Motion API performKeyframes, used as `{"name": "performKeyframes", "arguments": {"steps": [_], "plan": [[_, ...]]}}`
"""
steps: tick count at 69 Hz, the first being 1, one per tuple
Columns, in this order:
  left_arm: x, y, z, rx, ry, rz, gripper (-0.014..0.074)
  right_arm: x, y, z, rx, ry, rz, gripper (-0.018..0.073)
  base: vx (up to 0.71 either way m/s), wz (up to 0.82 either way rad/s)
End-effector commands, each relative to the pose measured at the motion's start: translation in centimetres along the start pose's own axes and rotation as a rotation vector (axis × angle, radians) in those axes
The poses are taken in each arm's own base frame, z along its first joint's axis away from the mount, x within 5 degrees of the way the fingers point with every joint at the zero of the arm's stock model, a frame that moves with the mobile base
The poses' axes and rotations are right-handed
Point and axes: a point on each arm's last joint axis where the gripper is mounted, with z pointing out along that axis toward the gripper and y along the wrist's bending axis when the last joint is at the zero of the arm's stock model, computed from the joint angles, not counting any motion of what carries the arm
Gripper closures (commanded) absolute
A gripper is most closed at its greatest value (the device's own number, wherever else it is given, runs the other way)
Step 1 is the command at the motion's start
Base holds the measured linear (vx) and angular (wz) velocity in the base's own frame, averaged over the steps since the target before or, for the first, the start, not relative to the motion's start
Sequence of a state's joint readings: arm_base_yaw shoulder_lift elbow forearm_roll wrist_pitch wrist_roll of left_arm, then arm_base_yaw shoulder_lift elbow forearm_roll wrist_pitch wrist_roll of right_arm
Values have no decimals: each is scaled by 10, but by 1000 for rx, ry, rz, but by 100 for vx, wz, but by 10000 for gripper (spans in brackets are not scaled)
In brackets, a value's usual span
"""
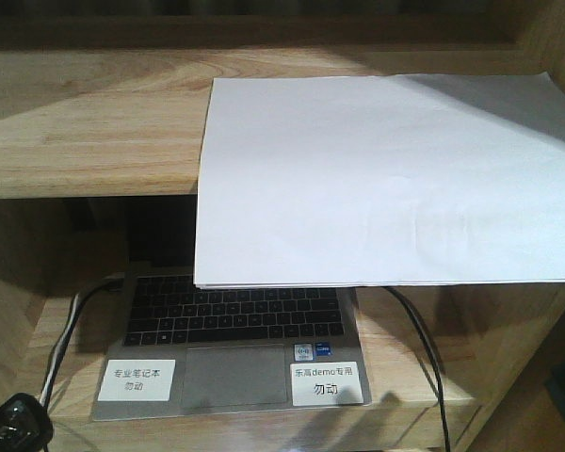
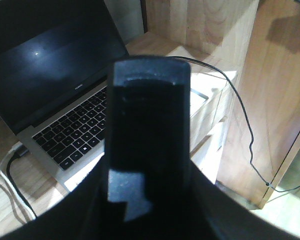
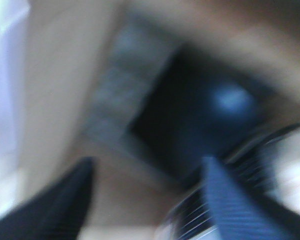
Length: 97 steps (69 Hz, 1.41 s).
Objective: Grab stapler and paper to desk for stapling
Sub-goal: 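Withdraw the left gripper holding the stapler away from the shelf, then reach the right gripper to the edge of the white paper sheet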
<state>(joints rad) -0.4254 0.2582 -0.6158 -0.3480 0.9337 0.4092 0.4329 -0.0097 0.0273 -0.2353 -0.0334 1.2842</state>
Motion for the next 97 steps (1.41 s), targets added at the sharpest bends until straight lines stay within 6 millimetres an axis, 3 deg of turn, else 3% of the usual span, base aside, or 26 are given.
{"name": "performKeyframes", "arguments": {"steps": [1,17,42,83,97], "plan": [[-18,2,-5,-19,-131,-15,603,0,14,-2,-175,12,-13,7,0,0],[-18,2,-5,-19,-131,-15,603,2,29,3,-317,84,56,3,0,0],[-18,2,-5,-19,-131,-15,603,-4,62,43,-406,116,56,3,0,0],[-18,2,-5,-19,-131,-15,603,-11,69,105,-354,15,118,13,0,0],[-18,2,-5,-19,-131,-15,603,-11,70,120,-412,-27,139,123,0,0]]}}
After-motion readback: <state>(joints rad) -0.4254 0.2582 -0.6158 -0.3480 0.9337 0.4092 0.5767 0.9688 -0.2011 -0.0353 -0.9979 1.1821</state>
